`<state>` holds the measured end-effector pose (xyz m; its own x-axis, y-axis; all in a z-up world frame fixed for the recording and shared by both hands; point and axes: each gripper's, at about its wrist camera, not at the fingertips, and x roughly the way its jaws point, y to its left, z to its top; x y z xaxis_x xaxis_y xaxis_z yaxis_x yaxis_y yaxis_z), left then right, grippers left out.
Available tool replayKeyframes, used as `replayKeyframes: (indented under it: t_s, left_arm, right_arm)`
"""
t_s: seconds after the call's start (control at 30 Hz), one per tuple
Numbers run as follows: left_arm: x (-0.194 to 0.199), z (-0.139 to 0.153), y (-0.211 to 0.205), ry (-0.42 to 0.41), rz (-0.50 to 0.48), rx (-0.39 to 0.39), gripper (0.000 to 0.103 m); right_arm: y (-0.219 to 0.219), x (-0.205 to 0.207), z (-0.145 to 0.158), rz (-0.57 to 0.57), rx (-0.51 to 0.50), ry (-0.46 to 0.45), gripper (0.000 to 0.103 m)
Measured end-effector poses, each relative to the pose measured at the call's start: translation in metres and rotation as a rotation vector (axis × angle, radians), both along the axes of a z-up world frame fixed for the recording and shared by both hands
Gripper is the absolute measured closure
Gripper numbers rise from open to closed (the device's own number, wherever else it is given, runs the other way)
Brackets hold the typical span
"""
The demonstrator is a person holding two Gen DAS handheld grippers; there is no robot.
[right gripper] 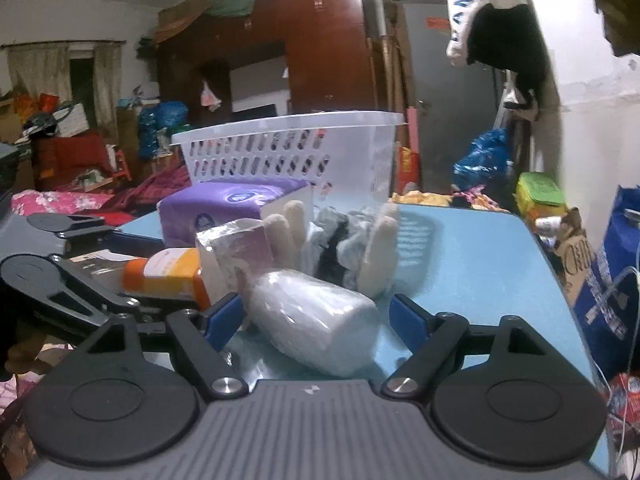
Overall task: Organize objects
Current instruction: 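Grasp the orange bottle with the left gripper while the right gripper grasps the white roll, then drop the orange bottle into the basket while the right gripper drops the white roll in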
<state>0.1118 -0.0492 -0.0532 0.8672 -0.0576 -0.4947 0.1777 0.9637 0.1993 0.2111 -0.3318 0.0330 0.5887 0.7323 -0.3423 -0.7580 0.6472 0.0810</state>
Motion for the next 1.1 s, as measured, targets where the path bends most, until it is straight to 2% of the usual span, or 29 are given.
replayKeyframes:
  t_s: [0.07, 0.13, 0.2, 0.3, 0.5, 0.6, 0.73, 0.87, 0.93, 1.0, 1.1]
  left_arm:
    - [-0.002, 0.000, 0.002, -0.012, -0.003, -0.005, 0.025]
    - [-0.007, 0.003, 0.008, -0.016, -0.010, -0.036, 0.038]
    - [-0.011, 0.007, 0.015, -0.017, -0.027, -0.078, 0.042]
    - [-0.015, 0.011, 0.020, -0.046, -0.029, -0.106, 0.043]
    - [-0.032, 0.022, 0.030, -0.124, -0.043, -0.179, 0.045]
    - [-0.039, 0.035, 0.040, -0.171, -0.031, -0.229, 0.046]
    - [-0.038, 0.071, 0.059, -0.241, -0.001, -0.295, 0.046]
    - [0.006, 0.122, 0.082, -0.227, 0.039, -0.350, 0.046]
    - [0.042, 0.142, 0.086, -0.199, 0.076, -0.304, 0.047]
    - [0.082, 0.150, 0.091, -0.145, 0.131, -0.275, 0.047]
    - [0.147, 0.144, 0.100, 0.009, 0.209, -0.219, 0.048]
  right_arm:
    - [0.003, -0.001, -0.001, 0.018, -0.027, -0.005, 0.027]
    - [0.000, -0.003, -0.002, 0.024, -0.044, -0.019, 0.031]
    - [-0.006, -0.004, -0.002, 0.033, -0.048, -0.022, 0.034]
    - [-0.017, -0.003, 0.002, 0.042, -0.025, -0.006, 0.039]
    - [-0.035, -0.005, 0.016, 0.036, 0.045, -0.013, 0.040]
    - [-0.040, -0.007, 0.030, 0.038, 0.087, -0.029, 0.041]
    - [-0.031, -0.008, 0.053, 0.059, 0.120, -0.065, 0.041]
    - [0.007, 0.013, 0.094, 0.085, 0.121, -0.106, 0.041]
    - [0.038, 0.034, 0.118, 0.058, 0.085, -0.137, 0.041]
    - [0.070, 0.061, 0.134, 0.022, 0.032, -0.123, 0.041]
    - [0.120, 0.110, 0.143, -0.037, -0.082, -0.051, 0.041]
